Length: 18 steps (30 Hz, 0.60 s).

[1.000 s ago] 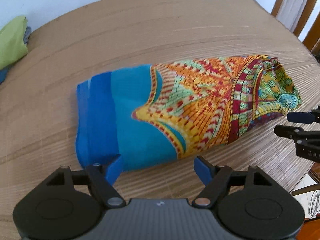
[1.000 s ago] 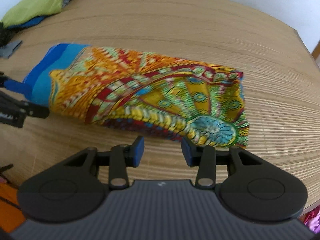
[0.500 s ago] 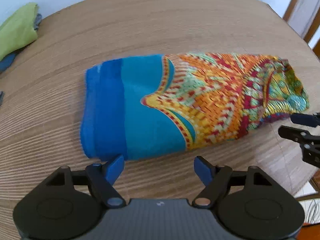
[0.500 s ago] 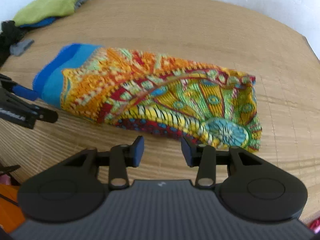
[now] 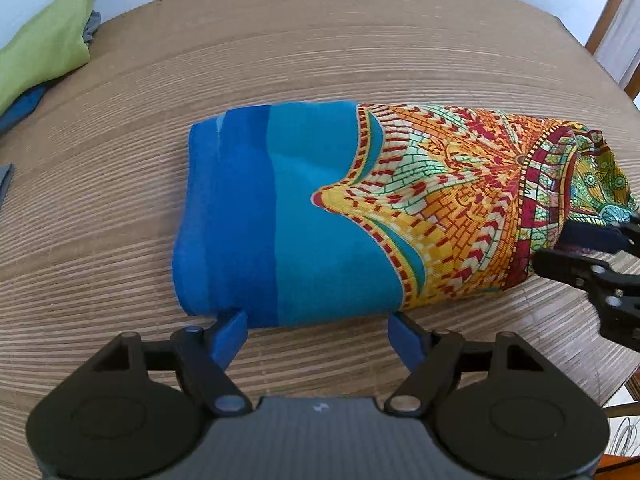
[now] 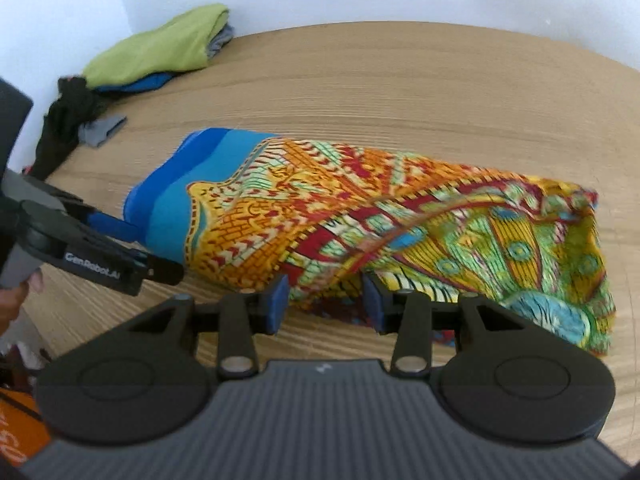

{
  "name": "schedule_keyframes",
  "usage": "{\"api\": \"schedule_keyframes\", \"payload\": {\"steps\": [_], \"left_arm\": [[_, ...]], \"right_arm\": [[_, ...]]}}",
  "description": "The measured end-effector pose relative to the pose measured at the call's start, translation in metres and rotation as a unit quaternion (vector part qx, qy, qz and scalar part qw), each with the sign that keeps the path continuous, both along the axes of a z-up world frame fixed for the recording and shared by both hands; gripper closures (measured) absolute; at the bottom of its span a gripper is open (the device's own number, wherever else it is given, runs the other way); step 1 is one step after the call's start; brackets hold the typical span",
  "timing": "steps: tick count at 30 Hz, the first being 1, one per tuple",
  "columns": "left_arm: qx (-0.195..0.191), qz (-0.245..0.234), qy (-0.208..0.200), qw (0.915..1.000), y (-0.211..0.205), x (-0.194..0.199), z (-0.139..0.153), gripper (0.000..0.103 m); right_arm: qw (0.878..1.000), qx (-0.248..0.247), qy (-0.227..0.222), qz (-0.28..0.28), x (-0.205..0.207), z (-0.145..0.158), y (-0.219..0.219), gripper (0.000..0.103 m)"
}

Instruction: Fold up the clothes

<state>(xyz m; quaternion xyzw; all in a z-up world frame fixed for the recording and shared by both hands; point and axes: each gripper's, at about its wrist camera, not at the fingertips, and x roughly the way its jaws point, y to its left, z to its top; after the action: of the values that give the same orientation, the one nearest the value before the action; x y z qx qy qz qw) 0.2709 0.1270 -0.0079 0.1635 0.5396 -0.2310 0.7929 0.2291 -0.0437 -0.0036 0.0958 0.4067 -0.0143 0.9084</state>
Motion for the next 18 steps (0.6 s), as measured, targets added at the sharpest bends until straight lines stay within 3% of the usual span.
{"api": "schedule_keyframes", "payload": {"steps": [7,18], "left_arm": [[0.017,-0.011,0.002,0.9998,-0.007,-0.008,0.001,0.024],[0.046,-0.038,-0.007,0.9982,-0.025,-0.021,0.006,0.024]], "right_arm": [[0.999,-0.03,0.031,0.009,0.026,-0.007,0.01,0.06],[0.998,-0.063,-0.01,0.025,0.034,-0.007,0.019,0.06]]}}
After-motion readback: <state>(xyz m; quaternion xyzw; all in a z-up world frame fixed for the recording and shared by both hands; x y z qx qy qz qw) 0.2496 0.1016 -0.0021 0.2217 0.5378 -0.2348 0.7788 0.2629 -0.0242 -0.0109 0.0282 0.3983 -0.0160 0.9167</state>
